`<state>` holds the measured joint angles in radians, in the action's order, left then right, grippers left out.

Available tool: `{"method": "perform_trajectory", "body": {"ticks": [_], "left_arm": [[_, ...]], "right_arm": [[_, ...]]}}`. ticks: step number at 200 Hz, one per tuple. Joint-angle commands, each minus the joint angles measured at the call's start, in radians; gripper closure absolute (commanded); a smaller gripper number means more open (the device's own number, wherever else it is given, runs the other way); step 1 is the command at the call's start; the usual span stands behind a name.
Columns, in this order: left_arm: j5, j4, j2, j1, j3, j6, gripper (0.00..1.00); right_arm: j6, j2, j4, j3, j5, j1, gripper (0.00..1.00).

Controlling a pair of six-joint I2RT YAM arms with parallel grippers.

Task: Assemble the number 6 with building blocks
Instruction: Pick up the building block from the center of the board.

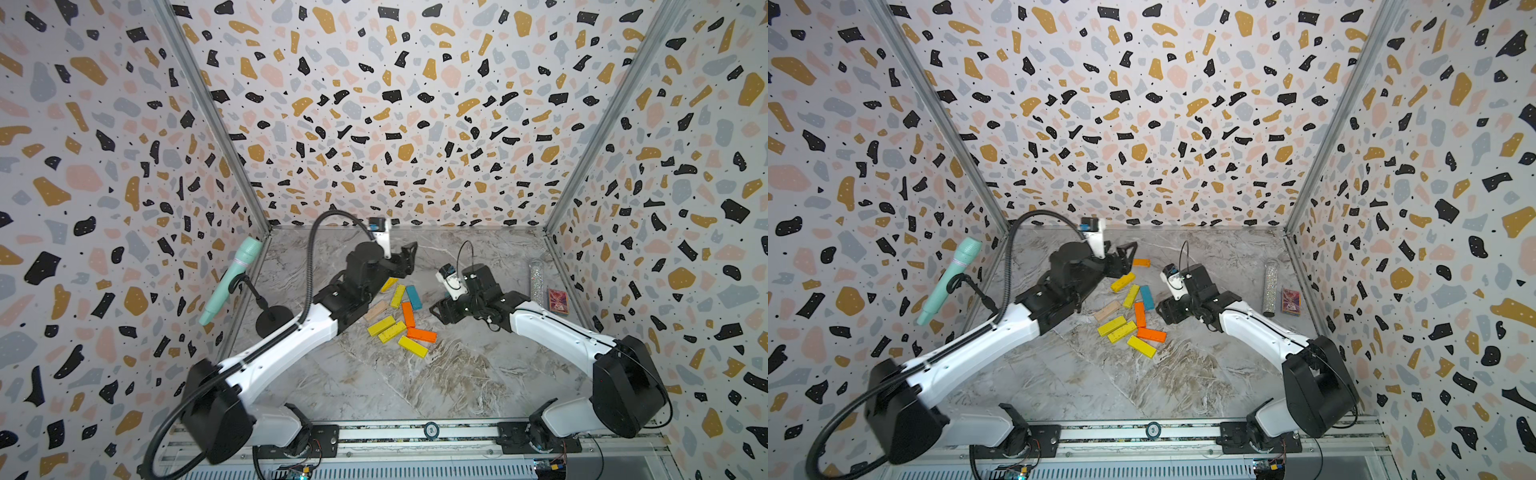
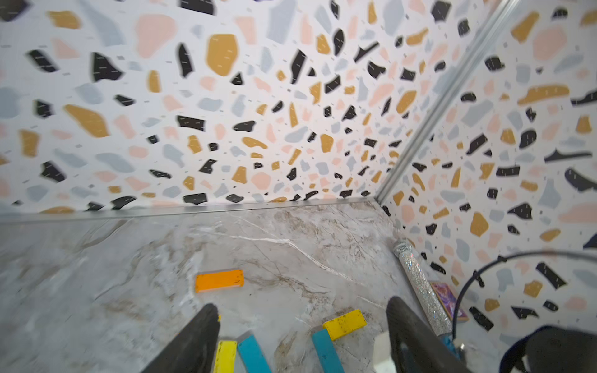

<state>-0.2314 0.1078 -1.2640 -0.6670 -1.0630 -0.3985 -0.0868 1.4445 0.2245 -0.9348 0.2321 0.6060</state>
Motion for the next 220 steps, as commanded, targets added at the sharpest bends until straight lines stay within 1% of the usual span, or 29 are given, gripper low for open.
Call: {"method": "perform_trajectory", "body": {"ticks": [1, 5, 15, 33, 58, 81, 114, 144, 165, 194, 220], "left_arm": [[-0.058, -0.051, 0.123, 0.033, 0.193, -0.076, 0.04], [-0.065, -0.043, 0.154, 0.037, 0.229, -0.081, 0.00], [-0.072, -0.034, 0.219, 0.049, 0.305, -0.089, 0.00], [-0.074, -0.037, 0.300, 0.070, 0.399, -0.122, 0.01], [-0.076, -0.024, 0.371, 0.084, 0.490, -0.154, 0.01], [-0.080, 0.023, 0.407, 0.088, 0.565, -0.155, 0.01], [-0.094, 0.123, 0.390, 0.092, 0.622, -0.133, 0.01], [-0.124, 0.251, 0.357, 0.093, 0.660, -0.081, 0.00], [-0.134, 0.325, 0.329, 0.093, 0.682, -0.043, 0.00], [-0.130, 0.352, 0.286, 0.093, 0.681, 0.000, 0.00], [-0.125, 0.373, 0.264, 0.093, 0.694, 0.016, 0.00]], "right_arm": [[0.038, 0.038, 0.090, 0.000, -0.094, 0.074, 0.28], [0.037, 0.051, 0.098, -0.007, -0.109, 0.089, 0.29], [0.020, 0.085, 0.107, -0.022, -0.152, 0.115, 0.29], [-0.033, 0.136, 0.103, -0.055, -0.181, 0.127, 0.32], [-0.115, 0.207, 0.074, -0.120, -0.232, 0.127, 0.32], [-0.165, 0.285, 0.024, -0.170, -0.264, 0.126, 0.34], [-0.203, 0.398, -0.009, -0.276, -0.248, 0.104, 0.35], [-0.213, 0.492, 0.006, -0.384, -0.243, 0.088, 0.37], [-0.228, 0.536, 0.006, -0.430, -0.253, 0.071, 0.39], [-0.240, 0.579, 0.020, -0.474, -0.260, 0.048, 0.39], [-0.230, 0.604, 0.024, -0.500, -0.265, 0.051, 0.40]]}}
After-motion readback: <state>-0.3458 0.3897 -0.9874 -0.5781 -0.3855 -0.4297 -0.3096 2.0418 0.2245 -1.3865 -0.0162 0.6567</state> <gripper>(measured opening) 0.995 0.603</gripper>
